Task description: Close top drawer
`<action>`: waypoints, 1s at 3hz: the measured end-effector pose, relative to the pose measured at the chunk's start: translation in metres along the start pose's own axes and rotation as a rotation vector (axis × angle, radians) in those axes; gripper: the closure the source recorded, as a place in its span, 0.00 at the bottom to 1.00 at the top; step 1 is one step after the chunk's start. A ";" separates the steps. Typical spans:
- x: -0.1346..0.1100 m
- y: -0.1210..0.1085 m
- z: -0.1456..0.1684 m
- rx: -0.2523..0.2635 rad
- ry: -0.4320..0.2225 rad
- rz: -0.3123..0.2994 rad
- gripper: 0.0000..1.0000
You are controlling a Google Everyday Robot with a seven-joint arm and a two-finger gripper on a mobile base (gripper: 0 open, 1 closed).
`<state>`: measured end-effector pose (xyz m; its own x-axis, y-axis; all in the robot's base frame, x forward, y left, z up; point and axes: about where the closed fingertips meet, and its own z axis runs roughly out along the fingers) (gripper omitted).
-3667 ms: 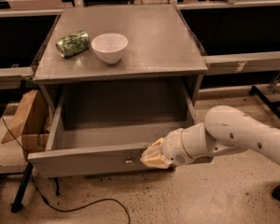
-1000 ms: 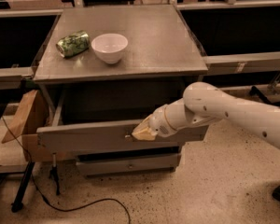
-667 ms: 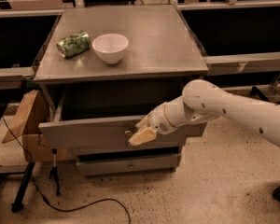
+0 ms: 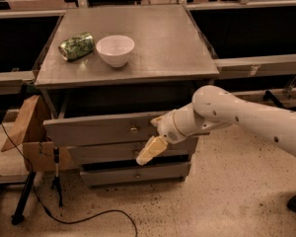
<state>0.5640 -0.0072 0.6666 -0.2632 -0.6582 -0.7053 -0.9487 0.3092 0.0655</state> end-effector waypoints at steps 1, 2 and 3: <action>0.000 -0.006 0.001 0.005 0.003 0.006 0.04; 0.000 -0.009 0.001 0.009 0.005 0.010 0.24; 0.000 -0.032 0.001 0.034 0.023 0.036 0.47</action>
Offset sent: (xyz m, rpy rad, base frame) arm 0.0825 -0.0229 -0.0053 -0.0491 0.0193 -0.1137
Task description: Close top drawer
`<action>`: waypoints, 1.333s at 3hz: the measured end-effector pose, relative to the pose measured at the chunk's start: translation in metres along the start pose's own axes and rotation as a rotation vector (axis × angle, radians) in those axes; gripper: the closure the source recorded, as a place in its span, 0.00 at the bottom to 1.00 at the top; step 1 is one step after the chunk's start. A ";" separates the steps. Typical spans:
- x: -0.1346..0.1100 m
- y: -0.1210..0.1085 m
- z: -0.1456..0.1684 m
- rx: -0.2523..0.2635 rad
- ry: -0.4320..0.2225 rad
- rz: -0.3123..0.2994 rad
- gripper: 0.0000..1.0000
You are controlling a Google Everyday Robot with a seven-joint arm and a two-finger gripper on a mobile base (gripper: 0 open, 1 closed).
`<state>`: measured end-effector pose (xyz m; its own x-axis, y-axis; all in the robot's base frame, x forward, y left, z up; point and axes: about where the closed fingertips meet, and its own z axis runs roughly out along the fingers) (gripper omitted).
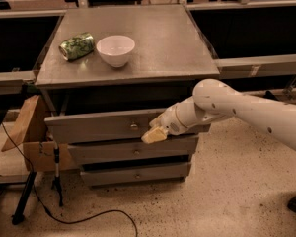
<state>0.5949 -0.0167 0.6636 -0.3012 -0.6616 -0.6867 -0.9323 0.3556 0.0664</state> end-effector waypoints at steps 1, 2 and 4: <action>0.004 -0.032 0.000 0.040 0.031 0.041 0.72; 0.009 -0.055 -0.002 0.074 0.064 0.070 0.95; 0.024 -0.079 -0.009 0.122 0.105 0.120 0.69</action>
Offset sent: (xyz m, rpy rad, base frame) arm 0.0710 -0.0467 -0.0098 -0.1079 0.0247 -0.1546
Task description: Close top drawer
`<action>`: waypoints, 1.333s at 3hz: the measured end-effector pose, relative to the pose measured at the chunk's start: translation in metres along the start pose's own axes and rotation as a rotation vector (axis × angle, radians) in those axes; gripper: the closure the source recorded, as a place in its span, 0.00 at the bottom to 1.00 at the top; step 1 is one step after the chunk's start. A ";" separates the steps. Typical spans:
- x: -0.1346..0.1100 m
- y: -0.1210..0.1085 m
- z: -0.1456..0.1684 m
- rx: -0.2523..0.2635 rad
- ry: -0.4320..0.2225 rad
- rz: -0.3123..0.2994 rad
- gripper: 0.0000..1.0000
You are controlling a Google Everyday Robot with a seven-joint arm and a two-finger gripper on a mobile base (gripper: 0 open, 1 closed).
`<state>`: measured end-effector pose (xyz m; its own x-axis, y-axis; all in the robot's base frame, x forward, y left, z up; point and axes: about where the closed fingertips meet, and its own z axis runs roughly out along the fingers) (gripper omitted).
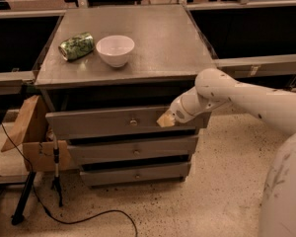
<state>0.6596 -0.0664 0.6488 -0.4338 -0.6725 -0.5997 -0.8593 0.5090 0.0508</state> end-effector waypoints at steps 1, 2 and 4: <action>0.001 -0.001 0.000 0.003 0.002 0.003 0.46; 0.008 0.000 -0.005 0.008 -0.003 0.008 0.21; 0.007 0.006 -0.010 0.005 -0.030 -0.009 0.00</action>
Offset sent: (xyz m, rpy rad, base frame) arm -0.0107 -0.0207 0.0022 0.0054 -0.0136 -0.0277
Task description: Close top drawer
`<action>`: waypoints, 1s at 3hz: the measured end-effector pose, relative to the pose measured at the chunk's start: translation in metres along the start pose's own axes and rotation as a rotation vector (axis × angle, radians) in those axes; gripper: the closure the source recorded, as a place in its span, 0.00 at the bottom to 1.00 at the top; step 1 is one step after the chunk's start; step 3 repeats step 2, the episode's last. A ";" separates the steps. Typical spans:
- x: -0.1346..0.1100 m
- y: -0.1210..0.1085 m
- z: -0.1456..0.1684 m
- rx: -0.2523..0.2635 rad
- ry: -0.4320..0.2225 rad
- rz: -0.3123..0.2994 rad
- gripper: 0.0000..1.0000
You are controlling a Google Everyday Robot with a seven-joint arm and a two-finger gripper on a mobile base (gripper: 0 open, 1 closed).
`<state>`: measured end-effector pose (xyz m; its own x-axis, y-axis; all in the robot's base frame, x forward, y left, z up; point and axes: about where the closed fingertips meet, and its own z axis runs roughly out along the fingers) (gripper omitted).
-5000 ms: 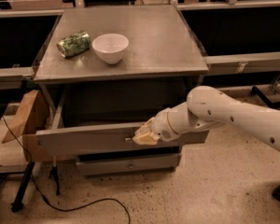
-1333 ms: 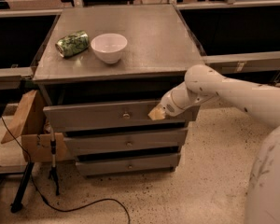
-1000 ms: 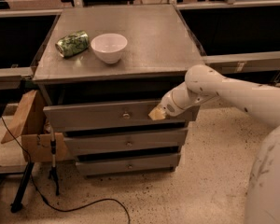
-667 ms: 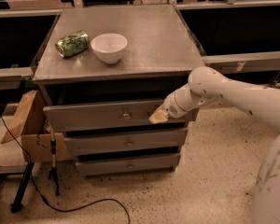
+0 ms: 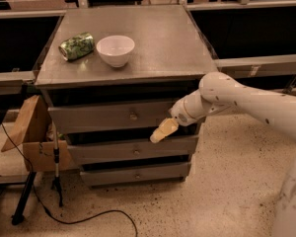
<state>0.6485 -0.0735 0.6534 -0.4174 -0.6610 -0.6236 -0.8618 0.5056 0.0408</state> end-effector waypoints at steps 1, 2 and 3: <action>0.001 0.003 -0.001 0.000 0.000 0.000 0.00; -0.001 0.006 0.001 -0.023 -0.011 -0.005 0.00; -0.001 0.006 0.001 -0.023 -0.011 -0.005 0.00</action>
Offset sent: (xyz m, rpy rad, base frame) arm -0.0039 0.0054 0.0041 0.0402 0.0093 0.0364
